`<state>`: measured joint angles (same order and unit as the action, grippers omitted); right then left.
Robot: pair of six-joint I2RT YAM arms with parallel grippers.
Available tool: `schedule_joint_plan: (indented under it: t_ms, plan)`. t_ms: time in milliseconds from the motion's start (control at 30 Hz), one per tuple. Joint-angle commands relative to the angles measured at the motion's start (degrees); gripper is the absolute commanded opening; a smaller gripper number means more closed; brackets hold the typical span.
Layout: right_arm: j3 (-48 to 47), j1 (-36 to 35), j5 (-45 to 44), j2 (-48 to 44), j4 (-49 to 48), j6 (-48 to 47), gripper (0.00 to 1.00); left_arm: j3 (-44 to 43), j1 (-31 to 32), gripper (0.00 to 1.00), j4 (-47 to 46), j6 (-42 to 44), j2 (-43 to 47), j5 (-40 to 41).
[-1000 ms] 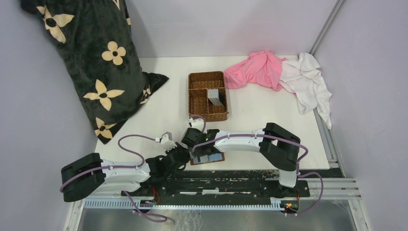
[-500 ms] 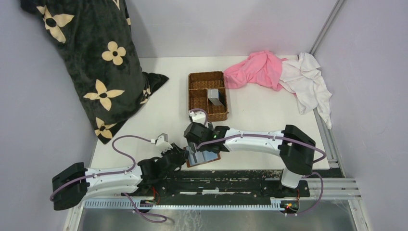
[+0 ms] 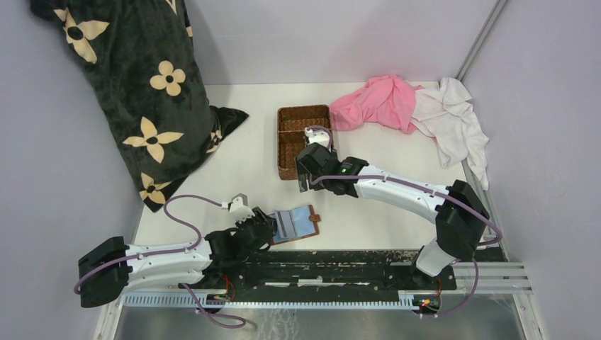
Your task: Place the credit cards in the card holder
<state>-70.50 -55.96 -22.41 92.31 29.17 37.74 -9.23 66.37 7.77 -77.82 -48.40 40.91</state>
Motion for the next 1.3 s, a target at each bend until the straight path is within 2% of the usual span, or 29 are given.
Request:
schedule_joint_plan:
  t_ms: [0, 300, 467, 667, 867, 1000, 1133, 1267]
  plan:
    - [-3.29, 1.65, 2.68, -1.27, -1.35, -4.37, 0.78, -0.44, 0.16, 0.47, 5.73, -3.36, -1.91, 2.59]
    - [-2.6, 2.08, 3.69, 1.05, -1.55, -4.79, 0.78, -0.89, 0.24, 0.47, 7.58, -4.43, 0.5, 3.97]
    - [-3.08, 3.46, 3.33, 0.91, -1.36, -6.23, 0.78, -0.69, 0.18, 0.47, 6.65, -5.72, -1.77, 3.85]
    - [-0.28, 3.58, 4.37, -0.65, -2.32, -6.0, 0.78, -0.83, 0.17, 0.33, -1.3, -6.6, -11.89, 3.71]
    - [3.88, 3.58, 3.81, -3.17, -3.19, -5.41, 0.78, -7.27, 0.17, 0.22, -9.63, -3.56, -26.57, 2.48]
    - [5.24, 3.58, 2.38, -4.8, -2.63, -5.4, 0.78, -14.15, 0.08, 0.19, -12.9, -0.67, -36.44, 0.62]
    - [5.89, 3.67, 1.16, -6.39, -1.58, -5.67, 0.78, -18.98, 0.01, 0.18, -14.51, 1.86, -41.93, -0.98]
    - [7.99, 4.06, 0.53, -8.9, -1.33, -5.47, 0.79, -19.72, -0.31, 0.28, -13.15, 3.17, -39.96, -0.15]
